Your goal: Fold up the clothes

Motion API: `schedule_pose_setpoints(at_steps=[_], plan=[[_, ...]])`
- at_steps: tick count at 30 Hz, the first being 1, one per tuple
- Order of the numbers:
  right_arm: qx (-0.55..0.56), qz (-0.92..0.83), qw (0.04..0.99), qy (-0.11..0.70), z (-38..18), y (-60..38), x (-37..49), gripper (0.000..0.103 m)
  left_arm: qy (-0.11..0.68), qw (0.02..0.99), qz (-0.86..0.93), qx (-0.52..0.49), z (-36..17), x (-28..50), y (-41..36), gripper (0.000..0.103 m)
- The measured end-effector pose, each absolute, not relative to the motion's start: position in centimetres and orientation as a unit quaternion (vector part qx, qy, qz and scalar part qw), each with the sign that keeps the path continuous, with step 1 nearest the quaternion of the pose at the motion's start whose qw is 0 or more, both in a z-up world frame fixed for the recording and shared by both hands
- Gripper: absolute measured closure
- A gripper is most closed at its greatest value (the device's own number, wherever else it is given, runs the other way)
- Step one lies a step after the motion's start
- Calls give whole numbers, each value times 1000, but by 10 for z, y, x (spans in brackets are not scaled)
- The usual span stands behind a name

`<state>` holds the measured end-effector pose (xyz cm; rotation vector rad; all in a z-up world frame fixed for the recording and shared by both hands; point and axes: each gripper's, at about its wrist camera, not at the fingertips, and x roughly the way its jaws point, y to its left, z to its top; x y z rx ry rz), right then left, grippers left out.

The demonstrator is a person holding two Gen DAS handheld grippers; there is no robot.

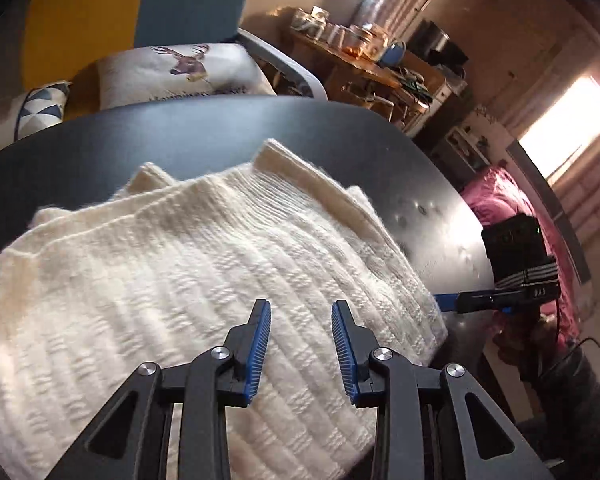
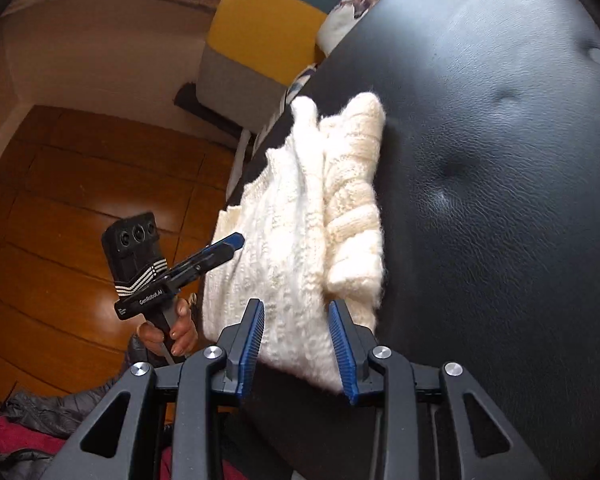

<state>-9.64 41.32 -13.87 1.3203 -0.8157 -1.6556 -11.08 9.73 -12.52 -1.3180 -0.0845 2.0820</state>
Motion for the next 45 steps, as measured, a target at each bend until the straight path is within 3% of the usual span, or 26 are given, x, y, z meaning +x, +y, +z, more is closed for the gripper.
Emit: schedule_pose_setpoints(at_steps=[5, 10, 12, 15, 21, 23, 25, 33, 34, 37, 42, 45], plan=[[570, -610, 477, -272, -140, 379, -111, 68, -15, 341, 788, -512, -135, -114, 113, 68], [645, -514, 544, -155, -140, 337, -90, 68, -10, 366, 764, -531, -139, -99, 112, 68], [671, -494, 541, -115, -145, 328, -79, 76, 9, 377, 759, -531, -137, -86, 115, 68], [664, -499, 539, -139, -148, 332, -77, 76, 10, 378, 761, -527, -126, -86, 120, 68], [619, -553, 537, -151, -142, 344, -60, 76, -75, 397, 733, -547, -110, -141, 148, 67], [612, -564, 536, -143, -139, 344, -55, 76, -93, 398, 719, -563, -107, -164, 165, 57], [612, -568, 533, -140, -137, 344, -55, 76, -100, 389, 709, -579, -107, -185, 183, 56], [603, -581, 531, -129, -136, 332, -53, 76, -26, 272, 677, -683, -142, -227, 229, 56], [601, -582, 532, -128, -136, 332, -53, 76, -24, 263, 673, -690, -146, -225, 232, 57], [595, -589, 534, -120, -134, 328, -51, 76, -14, 233, 692, -684, -147, -222, 233, 94], [582, -591, 552, -83, -129, 320, -41, 76, -68, 271, 736, -616, -120, -212, 228, 96], [581, -589, 553, -93, -134, 322, -45, 90, -60, 255, 728, -633, -142, -214, 235, 96]])
